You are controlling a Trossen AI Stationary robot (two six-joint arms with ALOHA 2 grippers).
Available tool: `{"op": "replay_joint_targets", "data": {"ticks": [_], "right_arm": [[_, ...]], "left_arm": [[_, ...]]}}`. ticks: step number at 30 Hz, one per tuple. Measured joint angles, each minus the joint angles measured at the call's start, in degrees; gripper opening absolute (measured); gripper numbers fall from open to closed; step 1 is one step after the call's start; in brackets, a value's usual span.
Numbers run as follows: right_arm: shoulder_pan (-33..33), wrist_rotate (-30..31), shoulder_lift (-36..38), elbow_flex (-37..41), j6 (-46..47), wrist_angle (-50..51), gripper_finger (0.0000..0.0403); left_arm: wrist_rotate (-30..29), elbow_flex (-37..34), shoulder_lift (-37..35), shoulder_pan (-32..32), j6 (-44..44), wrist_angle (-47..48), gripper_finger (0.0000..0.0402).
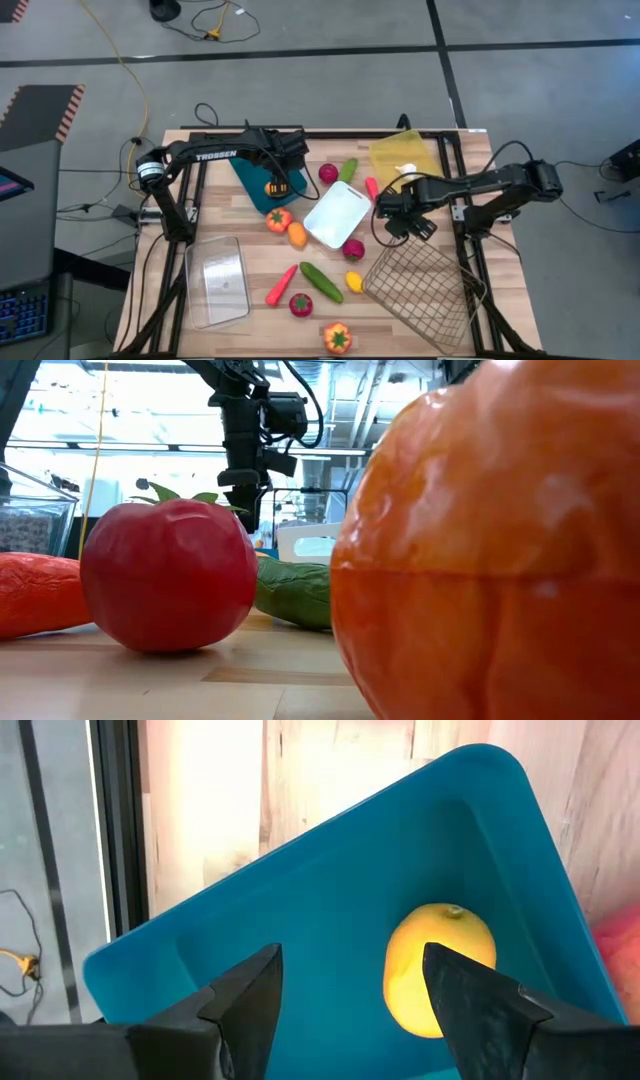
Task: Sort produce into baskets
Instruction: Put the white garlic into the yellow bin
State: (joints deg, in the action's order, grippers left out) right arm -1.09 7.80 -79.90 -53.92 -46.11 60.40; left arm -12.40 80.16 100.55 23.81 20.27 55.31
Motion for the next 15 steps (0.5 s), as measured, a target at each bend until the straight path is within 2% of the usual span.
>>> {"op": "replay_joint_targets", "data": {"ticks": [15], "right_arm": [[1.0, -0.6, 0.1, 8.1, -2.3, -8.2, 0.032]], "left_arm": [[0.1, 0.0, 0.0, 0.0, 0.0, -2.7, 0.0228]]}}
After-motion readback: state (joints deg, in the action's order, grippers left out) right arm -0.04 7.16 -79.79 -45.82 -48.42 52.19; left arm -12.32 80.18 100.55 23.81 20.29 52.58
